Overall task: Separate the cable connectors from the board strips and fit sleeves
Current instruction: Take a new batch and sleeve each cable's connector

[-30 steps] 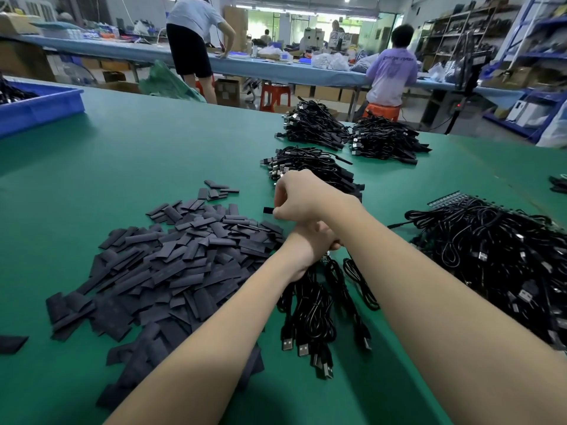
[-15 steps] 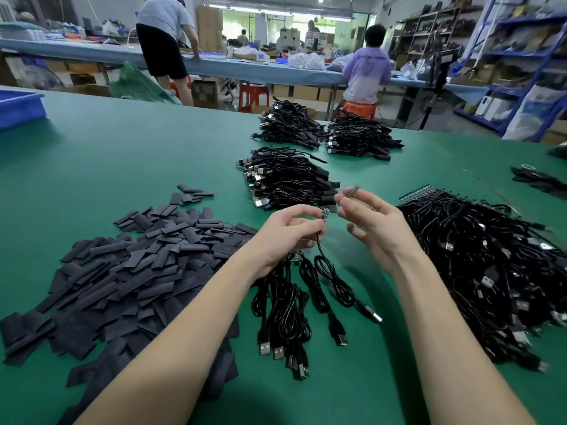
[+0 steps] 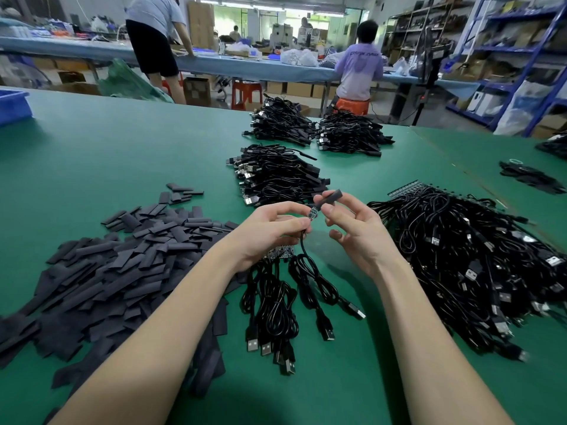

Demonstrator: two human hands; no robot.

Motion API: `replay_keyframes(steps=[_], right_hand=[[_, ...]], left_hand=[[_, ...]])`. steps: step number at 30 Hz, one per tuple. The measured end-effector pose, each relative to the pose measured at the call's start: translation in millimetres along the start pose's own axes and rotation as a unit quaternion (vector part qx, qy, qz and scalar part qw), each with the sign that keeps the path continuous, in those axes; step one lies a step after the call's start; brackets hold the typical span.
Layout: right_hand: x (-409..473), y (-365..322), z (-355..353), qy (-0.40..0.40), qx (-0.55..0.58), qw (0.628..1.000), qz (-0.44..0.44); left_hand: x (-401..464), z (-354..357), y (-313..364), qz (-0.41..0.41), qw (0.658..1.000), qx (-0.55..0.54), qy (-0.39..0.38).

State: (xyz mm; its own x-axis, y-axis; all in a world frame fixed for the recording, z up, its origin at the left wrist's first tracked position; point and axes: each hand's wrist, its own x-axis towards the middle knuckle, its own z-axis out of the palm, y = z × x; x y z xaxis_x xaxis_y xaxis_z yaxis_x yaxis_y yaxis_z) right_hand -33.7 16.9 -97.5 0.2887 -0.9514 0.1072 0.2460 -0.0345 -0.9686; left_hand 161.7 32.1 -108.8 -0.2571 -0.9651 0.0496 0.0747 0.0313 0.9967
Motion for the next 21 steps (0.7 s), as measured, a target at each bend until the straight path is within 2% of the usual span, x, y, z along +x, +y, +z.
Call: replay_keyframes(steps=[9, 14, 19, 21], right_hand=[[-1, -5, -7, -0.070, -0.019, 0.997, -0.010], [-2, -9, -10, -0.114, -0.040, 0.993, 0.019], [-2, -6, -3, -0.100, -0.023, 0.994, 0.035], [-1, -7, -5, -0.063, -0.011, 0.998, 0.028]], left_hand=[[-5, -4, 10, 0.008, 0.999, 0.000, -0.044], [-9, -6, 20, -0.001, 0.997, -0.022, -0.077], [-9, -4, 22, 0.009, 0.997, -0.042, -0.067], [-7, -1, 22, 0.026, 0.999, 0.017, -0.044]])
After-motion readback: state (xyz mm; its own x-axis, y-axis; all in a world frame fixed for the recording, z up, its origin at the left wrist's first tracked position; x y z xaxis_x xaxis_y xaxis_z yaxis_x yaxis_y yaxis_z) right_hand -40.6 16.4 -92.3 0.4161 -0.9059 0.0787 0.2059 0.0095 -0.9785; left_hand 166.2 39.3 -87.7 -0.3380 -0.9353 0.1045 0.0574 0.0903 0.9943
